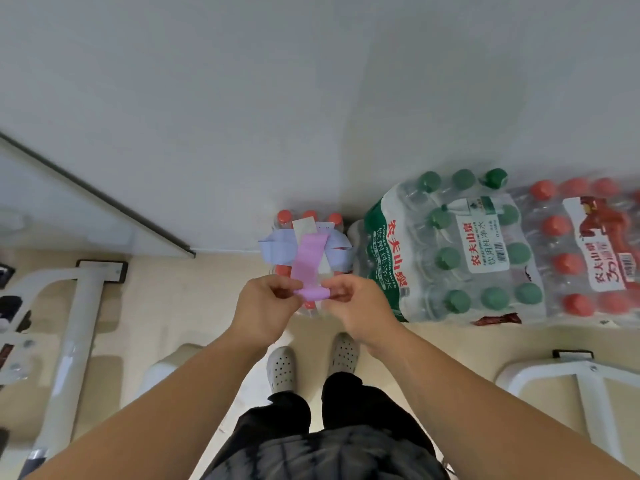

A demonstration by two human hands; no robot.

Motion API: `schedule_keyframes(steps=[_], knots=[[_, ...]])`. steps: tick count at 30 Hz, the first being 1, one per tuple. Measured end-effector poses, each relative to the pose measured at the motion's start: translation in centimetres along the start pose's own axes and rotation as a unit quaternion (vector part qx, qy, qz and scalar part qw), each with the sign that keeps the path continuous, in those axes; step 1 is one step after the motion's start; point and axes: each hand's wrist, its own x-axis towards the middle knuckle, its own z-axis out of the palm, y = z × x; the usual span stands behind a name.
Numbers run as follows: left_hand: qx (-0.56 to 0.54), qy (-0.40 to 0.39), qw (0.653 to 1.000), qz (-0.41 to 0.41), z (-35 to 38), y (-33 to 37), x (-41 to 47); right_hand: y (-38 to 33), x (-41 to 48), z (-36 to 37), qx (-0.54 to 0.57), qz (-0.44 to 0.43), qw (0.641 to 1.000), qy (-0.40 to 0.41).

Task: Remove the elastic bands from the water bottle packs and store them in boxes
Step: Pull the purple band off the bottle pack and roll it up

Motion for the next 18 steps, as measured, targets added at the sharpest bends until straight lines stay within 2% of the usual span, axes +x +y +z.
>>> schedule_keyframes(steps=[3,6,12,15,18], knots=[[0.011,-0.017,0.997,0.078,-1.4,2.8,-3.1,-2.5,-2.9,-0.8,0.004,-0.048,0.998,0.031],[0.07,-0.012,0.983,0.172,-2.1,4.7,-5.7,-4.7,-6.3,-1.7,0.001,-0.104,0.992,0.066],[0.142,-0.036,0.919,0.365,-1.6,7.3,-9.6,-6.6,-12.8,-4.7,0.013,-0.163,0.979,0.124],[0.091,-0.105,0.921,0.365,-0.1,9.4,-11.6,-6.6,-15.9,-7.2,-0.006,-0.182,0.976,0.121],[0.072,-0.19,0.92,0.336,2.4,11.2,-13.5,-5.8,-18.2,-10.1,-0.085,-0.214,0.962,0.144]])
